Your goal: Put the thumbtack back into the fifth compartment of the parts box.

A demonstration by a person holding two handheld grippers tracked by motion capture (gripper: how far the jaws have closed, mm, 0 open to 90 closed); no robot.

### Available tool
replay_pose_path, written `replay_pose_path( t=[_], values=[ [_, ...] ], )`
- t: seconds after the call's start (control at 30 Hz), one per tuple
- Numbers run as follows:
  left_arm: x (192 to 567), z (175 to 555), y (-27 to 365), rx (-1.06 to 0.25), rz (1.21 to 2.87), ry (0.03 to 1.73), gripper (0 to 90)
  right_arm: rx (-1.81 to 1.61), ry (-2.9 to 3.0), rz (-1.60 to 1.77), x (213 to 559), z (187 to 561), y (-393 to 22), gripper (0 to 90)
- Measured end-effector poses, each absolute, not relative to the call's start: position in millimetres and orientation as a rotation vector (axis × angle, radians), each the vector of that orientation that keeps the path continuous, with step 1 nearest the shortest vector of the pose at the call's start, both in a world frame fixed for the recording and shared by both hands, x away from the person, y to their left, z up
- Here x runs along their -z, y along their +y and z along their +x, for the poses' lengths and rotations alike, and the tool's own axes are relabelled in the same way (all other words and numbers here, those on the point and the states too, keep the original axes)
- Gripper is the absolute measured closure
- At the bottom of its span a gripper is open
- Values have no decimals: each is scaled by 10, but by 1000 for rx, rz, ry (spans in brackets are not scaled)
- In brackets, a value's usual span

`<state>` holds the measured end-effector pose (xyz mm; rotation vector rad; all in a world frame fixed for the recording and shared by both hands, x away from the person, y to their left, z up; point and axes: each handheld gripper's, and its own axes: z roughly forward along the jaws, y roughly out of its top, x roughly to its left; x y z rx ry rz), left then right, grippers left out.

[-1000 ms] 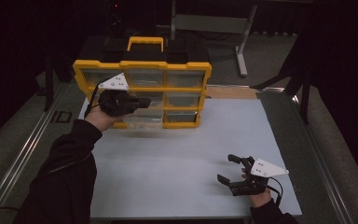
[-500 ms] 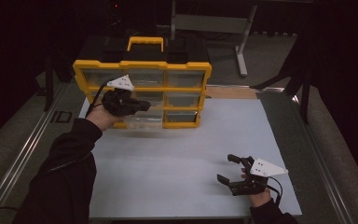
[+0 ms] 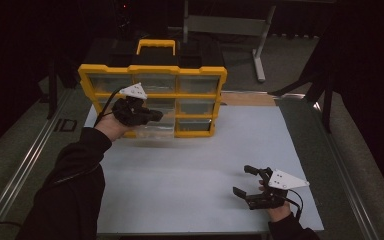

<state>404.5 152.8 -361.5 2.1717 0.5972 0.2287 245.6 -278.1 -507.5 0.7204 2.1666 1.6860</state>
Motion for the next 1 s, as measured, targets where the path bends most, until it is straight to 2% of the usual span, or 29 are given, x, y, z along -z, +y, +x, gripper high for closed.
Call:
replay_pose_path(
  t=[0.03,0.1,0.27,0.53,0.8,1.0],
  values=[
    [3602,4044,1536,-229,2155,600,761,-1687,2167,720,5075,2455,-2781,139],
    [3580,4045,1549,-226,2137,611,670,-1687,2165,720,5074,2456,-2783,139],
    [3531,4031,1579,-223,2106,619,546,-1686,2166,719,5073,2456,-2782,139],
    [3484,3962,1599,-246,2100,642,206,-1686,2165,718,5070,2455,-2783,140],
    [3416,3851,1661,-274,2082,663,3,-1687,2163,719,5065,2452,-2785,139],
    [3416,3746,1728,-258,2060,652,0,-1685,2166,716,5067,2453,-2774,140]
  ],
)
